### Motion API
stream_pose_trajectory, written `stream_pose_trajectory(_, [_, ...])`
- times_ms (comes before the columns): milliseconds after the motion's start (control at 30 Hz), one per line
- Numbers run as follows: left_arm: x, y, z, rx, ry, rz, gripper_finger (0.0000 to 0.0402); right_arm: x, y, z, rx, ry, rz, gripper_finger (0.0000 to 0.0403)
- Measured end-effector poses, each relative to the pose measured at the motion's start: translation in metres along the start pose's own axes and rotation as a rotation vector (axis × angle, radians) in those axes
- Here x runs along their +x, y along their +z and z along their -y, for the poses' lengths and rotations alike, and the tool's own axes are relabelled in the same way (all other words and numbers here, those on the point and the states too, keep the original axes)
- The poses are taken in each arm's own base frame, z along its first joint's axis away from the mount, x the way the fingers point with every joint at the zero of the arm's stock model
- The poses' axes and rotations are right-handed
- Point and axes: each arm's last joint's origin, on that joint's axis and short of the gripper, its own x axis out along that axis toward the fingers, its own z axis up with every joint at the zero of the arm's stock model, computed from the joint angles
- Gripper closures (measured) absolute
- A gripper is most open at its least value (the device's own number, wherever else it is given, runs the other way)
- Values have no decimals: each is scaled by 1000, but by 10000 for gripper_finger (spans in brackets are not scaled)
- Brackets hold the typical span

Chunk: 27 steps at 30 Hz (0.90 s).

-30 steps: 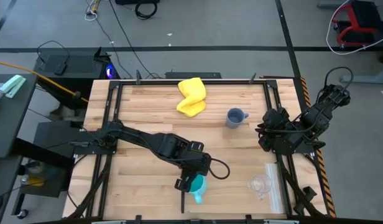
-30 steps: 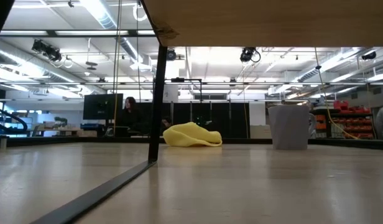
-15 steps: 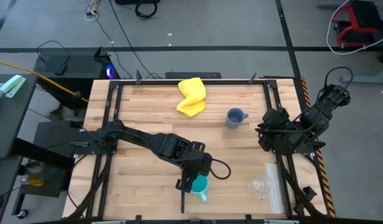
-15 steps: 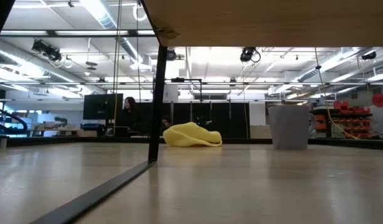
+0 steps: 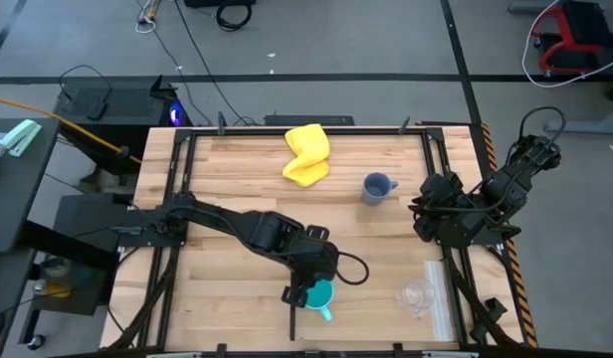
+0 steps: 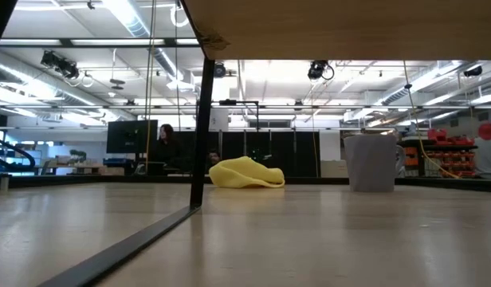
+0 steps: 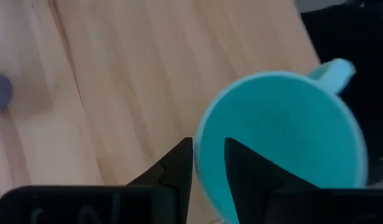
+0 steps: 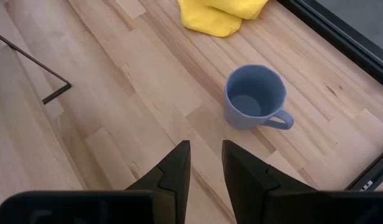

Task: Stack small to large cups/mugs on shelf
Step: Put the blue mug on the shelf

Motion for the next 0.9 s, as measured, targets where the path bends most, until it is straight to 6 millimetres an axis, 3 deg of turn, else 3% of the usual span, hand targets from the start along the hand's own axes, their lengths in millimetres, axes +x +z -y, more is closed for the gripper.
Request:
stream_pose_trajectory(300, [-56, -6, -6, -16, 37, 84, 299, 0, 2, -8, 31, 72, 18, 297])
stream_pose_trajectory(567, [-105, -45, -34, -277, 362, -94, 310, -10, 19, -38, 11, 362, 119, 297])
stream_pose_trajectory(700, [-115, -55, -41, -326, 382, -81, 314, -14, 33, -49, -8, 401, 147, 298])
stream_pose_trajectory(900, [-102, -84, -57, -401, 431, -197, 322, -5, 59, -78, -90, 406, 87, 298])
